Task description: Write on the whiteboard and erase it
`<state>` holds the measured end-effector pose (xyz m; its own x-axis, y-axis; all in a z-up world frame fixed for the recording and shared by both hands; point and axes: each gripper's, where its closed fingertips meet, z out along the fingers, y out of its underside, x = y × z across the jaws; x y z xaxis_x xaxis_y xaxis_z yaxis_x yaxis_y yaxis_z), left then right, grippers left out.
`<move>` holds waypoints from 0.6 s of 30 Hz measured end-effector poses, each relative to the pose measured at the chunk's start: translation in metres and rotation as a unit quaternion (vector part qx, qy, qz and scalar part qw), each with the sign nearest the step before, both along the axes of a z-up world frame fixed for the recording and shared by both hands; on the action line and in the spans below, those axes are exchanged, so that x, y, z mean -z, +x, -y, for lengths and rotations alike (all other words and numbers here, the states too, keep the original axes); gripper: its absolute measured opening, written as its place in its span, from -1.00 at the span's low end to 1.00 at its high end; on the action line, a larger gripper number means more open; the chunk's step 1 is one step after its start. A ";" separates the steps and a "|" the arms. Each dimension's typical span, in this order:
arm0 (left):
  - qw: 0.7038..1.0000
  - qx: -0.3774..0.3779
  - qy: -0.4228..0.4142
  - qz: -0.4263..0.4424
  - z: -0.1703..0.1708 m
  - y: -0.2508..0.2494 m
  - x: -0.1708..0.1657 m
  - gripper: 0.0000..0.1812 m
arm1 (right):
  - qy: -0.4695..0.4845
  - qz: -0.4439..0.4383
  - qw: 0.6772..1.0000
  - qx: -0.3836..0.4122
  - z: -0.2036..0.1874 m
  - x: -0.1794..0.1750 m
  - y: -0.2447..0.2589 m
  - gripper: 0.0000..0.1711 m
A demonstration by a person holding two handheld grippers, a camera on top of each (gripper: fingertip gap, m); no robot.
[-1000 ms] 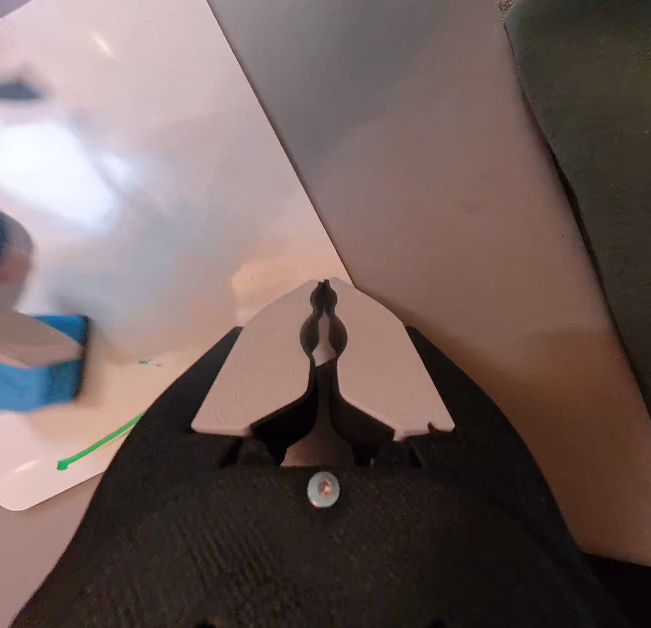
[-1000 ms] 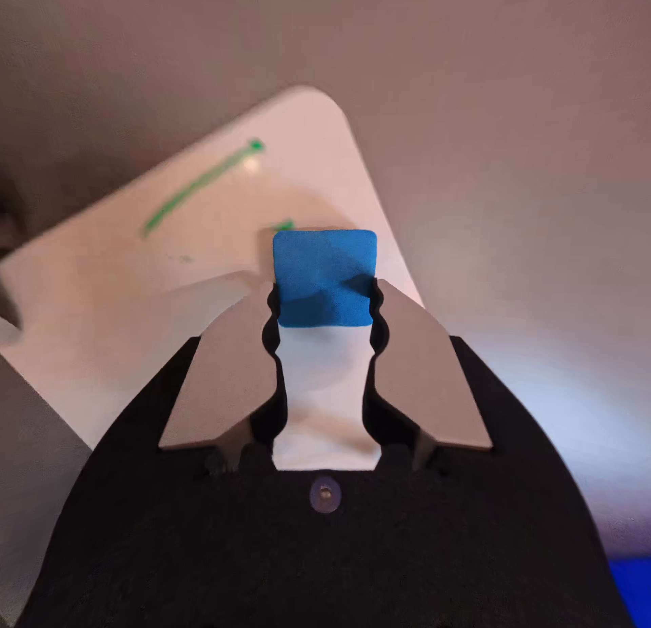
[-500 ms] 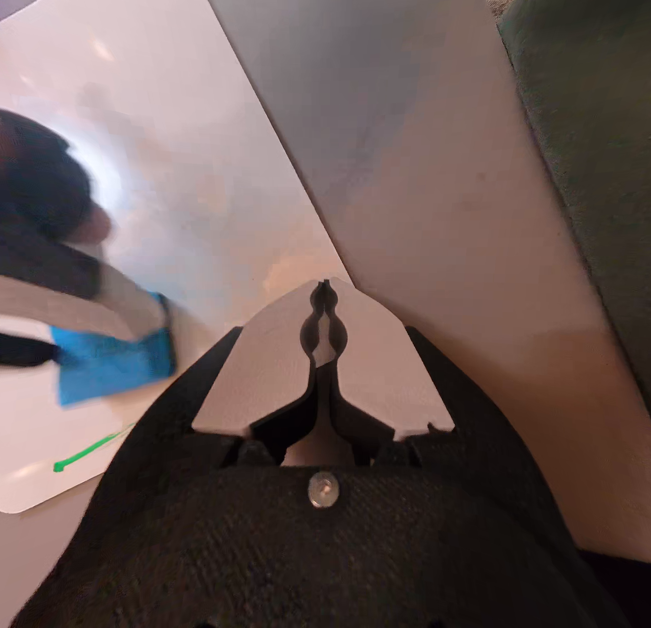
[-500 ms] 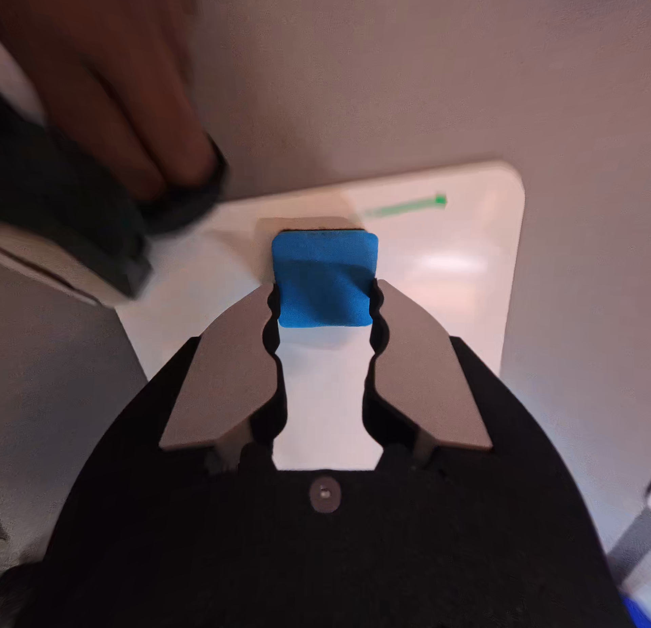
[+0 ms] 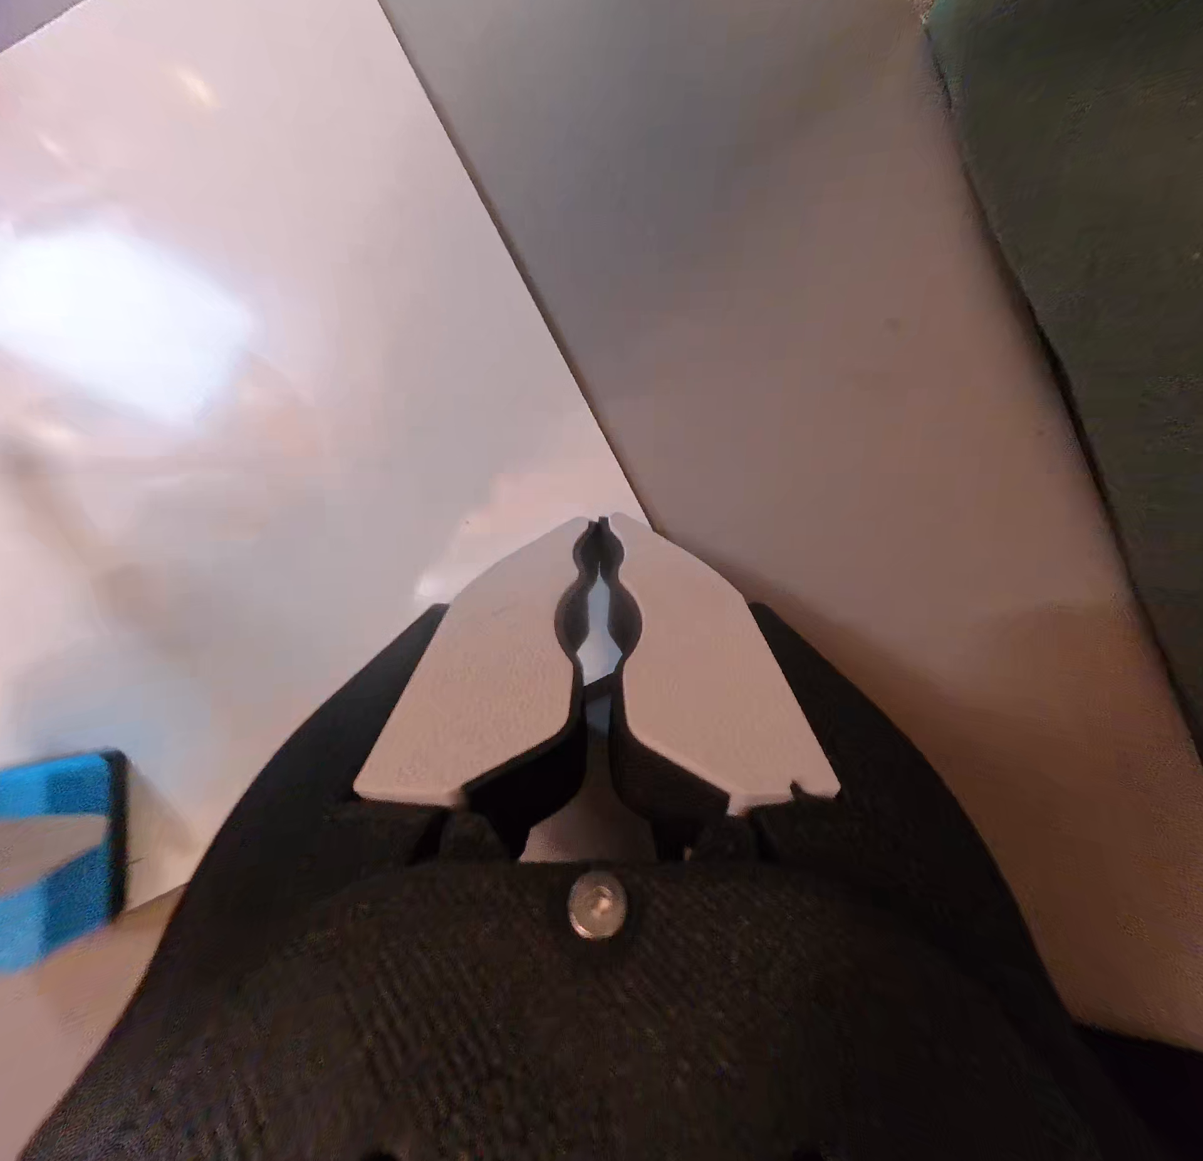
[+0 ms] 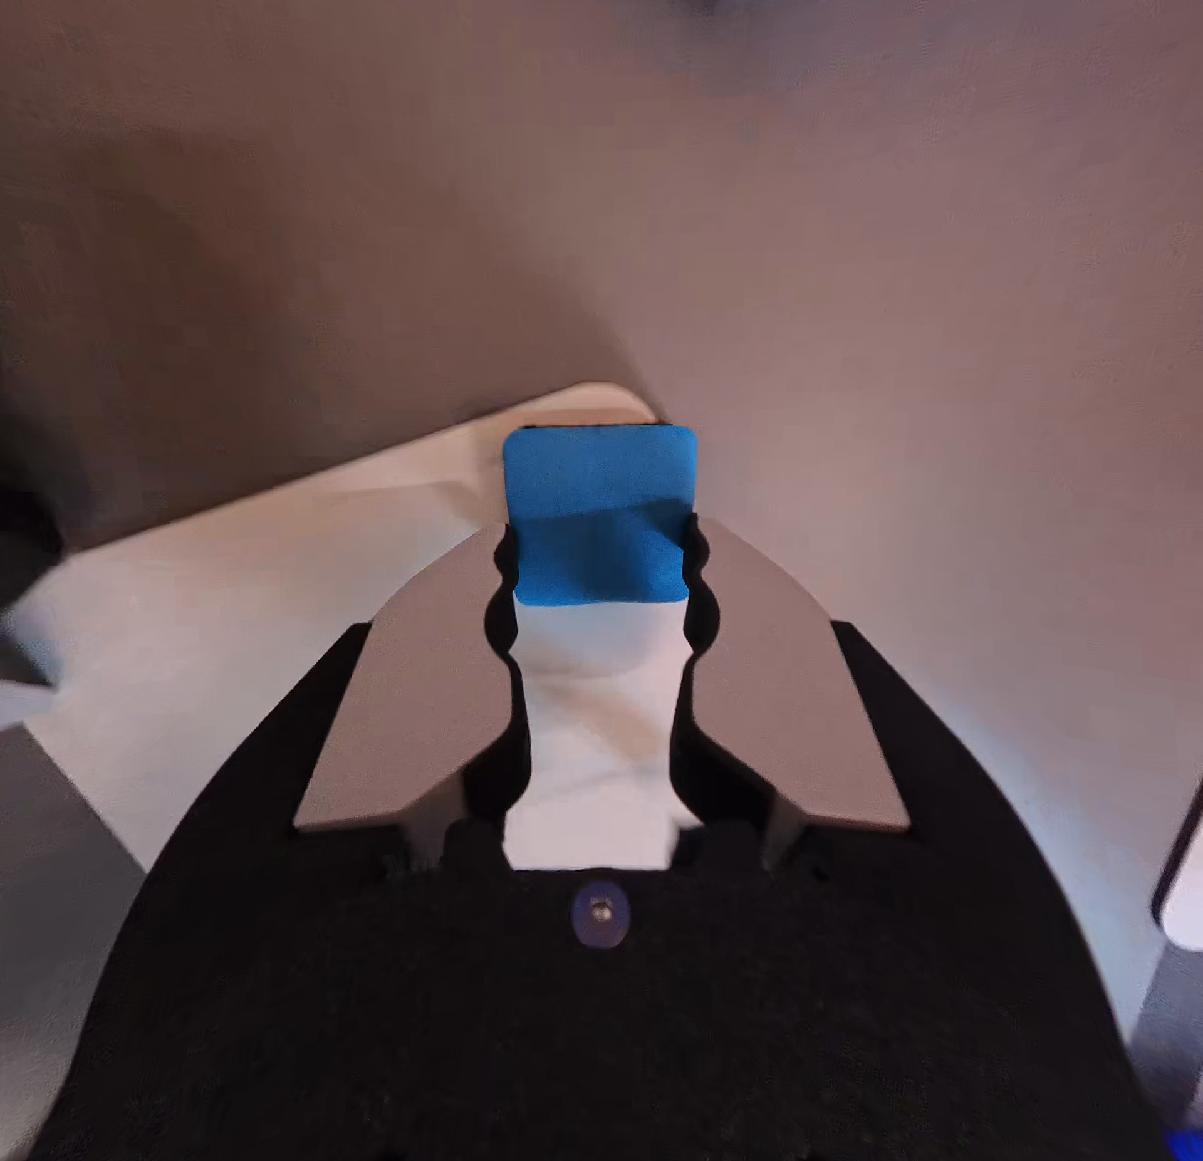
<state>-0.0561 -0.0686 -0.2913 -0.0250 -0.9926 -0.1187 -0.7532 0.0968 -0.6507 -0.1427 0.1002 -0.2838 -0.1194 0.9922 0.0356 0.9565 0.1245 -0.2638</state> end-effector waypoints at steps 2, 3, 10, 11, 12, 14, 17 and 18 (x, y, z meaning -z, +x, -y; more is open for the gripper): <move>1.000 0.002 -0.001 0.003 0.000 0.000 0.000 -1.00 | 0.003 0.029 0.999 -0.020 0.010 0.000 0.020 -0.42; 1.000 0.003 -0.003 0.004 0.001 0.000 0.000 -1.00 | 0.000 0.043 0.998 -0.048 0.027 0.000 0.025 -0.42; 1.000 0.000 0.002 0.000 0.000 0.000 0.000 -0.99 | 0.010 0.006 0.999 0.033 -0.019 0.000 0.001 -0.42; 1.000 0.001 0.001 0.001 0.000 0.000 0.000 -0.99 | 0.007 0.021 0.999 0.026 -0.015 0.000 0.011 -0.42; 1.000 0.001 -0.001 0.002 0.000 0.000 0.000 -0.99 | 0.003 0.039 0.999 -0.001 0.000 0.000 0.019 -0.42; 1.000 0.002 -0.004 0.003 0.000 0.000 0.000 -1.00 | 0.007 0.061 0.996 -0.063 0.031 0.000 0.014 -0.42; 1.000 -0.001 -0.006 0.001 0.000 0.000 0.000 -1.00 | 0.018 0.031 0.999 -0.041 0.014 0.000 -0.015 -0.42; 1.000 -0.002 -0.003 0.000 0.000 0.000 0.000 -1.00 | 0.021 0.025 0.999 0.001 -0.008 0.000 -0.014 -0.42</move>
